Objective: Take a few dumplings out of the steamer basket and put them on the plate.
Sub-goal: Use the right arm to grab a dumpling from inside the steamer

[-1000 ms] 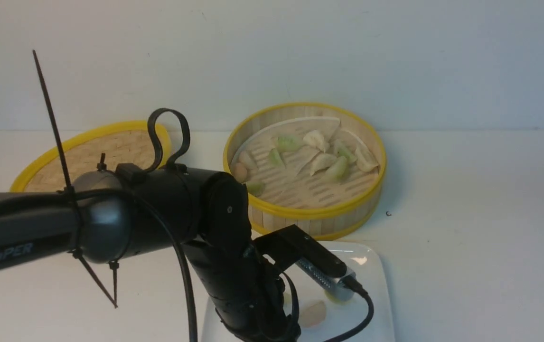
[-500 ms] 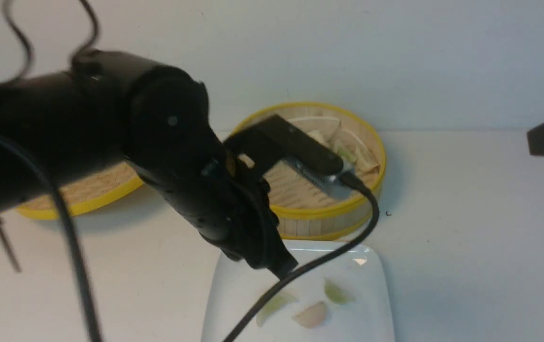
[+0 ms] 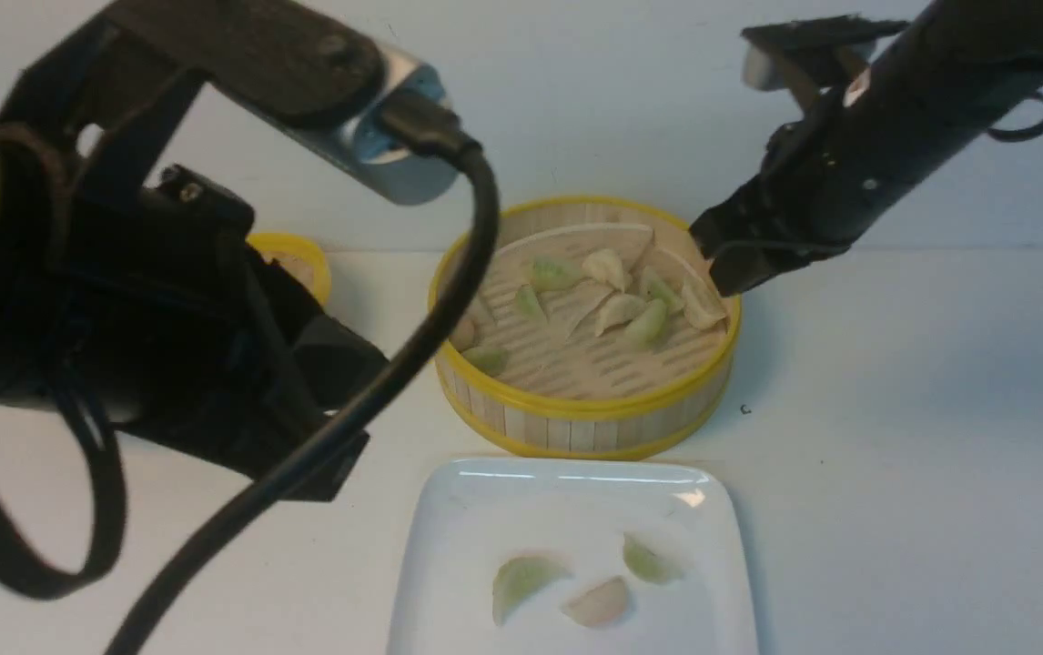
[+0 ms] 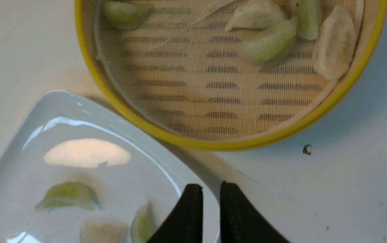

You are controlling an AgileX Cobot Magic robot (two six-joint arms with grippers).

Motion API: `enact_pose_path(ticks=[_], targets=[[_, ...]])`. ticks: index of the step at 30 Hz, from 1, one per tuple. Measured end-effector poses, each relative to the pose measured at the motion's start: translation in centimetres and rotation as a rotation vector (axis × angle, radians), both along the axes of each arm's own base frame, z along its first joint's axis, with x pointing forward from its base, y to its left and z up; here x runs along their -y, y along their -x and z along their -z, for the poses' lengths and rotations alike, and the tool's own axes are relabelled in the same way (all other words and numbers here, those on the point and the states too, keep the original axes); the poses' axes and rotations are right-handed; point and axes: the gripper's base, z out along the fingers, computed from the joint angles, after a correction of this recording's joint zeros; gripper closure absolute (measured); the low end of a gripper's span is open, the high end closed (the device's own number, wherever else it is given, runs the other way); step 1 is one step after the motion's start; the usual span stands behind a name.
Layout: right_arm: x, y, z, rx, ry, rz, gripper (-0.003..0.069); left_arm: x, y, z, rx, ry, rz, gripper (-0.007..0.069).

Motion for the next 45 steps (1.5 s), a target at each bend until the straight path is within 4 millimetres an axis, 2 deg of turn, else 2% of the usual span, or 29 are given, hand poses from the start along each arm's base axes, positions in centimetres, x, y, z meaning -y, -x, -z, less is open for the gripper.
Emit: enact_pose_path(ticks=[5, 8, 12, 15, 20, 25, 28, 30, 31, 35, 41, 45], targets=[[-1.7, -4.0, 3.7, -0.046, -0.019, 0.063, 0.0384, -1.3, 1.6, -0.5, -0.029, -0.008, -0.010, 0.0631], [-2.3, -5.8, 5.1, -0.048, -0.039, 0.109, 0.0271, -1.5, 1.9, -0.5, -0.045, -0.014, -0.018, 0.0631], [-2.9, -7.6, 7.3, -0.066, -0.049, 0.164, 0.0169, -1.7, 1.9, -0.4, -0.056, -0.026, -0.032, 0.0631], [-3.2, -8.7, 9.1, -0.084, -0.045, 0.207, 0.0133, -1.8, 1.8, -0.4, -0.047, -0.039, -0.039, 0.0631], [-3.5, -9.9, 11.9, -0.091, -0.040, 0.247, 0.0126, -2.0, 1.6, -0.4, -0.035, -0.054, -0.063, 0.0631], [-3.6, -10.4, 13.0, -0.078, -0.042, 0.254, 0.0126, -2.2, 1.5, -0.4, -0.028, -0.064, -0.083, 0.0631], [-3.6, -10.6, 13.3, -0.073, -0.045, 0.256, 0.0145, -2.2, 1.4, -0.4, -0.022, -0.072, -0.088, 0.0631], [-3.6, -10.6, 13.3, -0.073, -0.044, 0.256, 0.0204, -2.3, 1.4, -0.4, -0.021, -0.074, -0.089, 0.0631], [-3.6, -10.6, 13.2, -0.077, -0.044, 0.255, 0.0261, -2.3, 1.4, -0.4, -0.016, -0.078, -0.092, 0.0631], [-3.6, -10.4, 12.8, -0.112, -0.020, 0.234, 0.0259, -2.3, 1.4, -0.4, -0.016, -0.078, -0.092, 0.0631], [-3.7, -10.3, 9.9, -0.137, -0.006, 0.195, 0.0259, -2.3, 1.4, -0.4, -0.016, -0.078, -0.092, 0.0631], [-3.7, -10.1, 5.7, -0.051, -0.044, 0.176, 0.0259, -2.3, 1.4, -0.4, -0.016, -0.078, -0.092, 0.0631]])
